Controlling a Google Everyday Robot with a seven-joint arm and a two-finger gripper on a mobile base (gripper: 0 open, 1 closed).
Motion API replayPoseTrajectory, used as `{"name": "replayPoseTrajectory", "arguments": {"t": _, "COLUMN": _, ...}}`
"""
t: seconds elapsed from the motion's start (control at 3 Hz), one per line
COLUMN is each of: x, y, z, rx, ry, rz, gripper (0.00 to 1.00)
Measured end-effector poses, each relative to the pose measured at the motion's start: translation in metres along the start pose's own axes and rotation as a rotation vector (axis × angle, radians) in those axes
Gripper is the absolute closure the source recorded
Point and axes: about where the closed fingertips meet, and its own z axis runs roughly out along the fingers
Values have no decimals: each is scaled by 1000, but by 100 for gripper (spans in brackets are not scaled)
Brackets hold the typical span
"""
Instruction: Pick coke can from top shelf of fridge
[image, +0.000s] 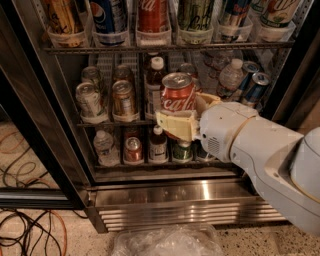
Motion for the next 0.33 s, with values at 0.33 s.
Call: {"name": "replayPoseTrajectory", "arguments": {"t": 0.33, "x": 0, "y": 0, "z": 0, "rx": 0, "ry": 0, "rz": 0, "gripper": 100}}
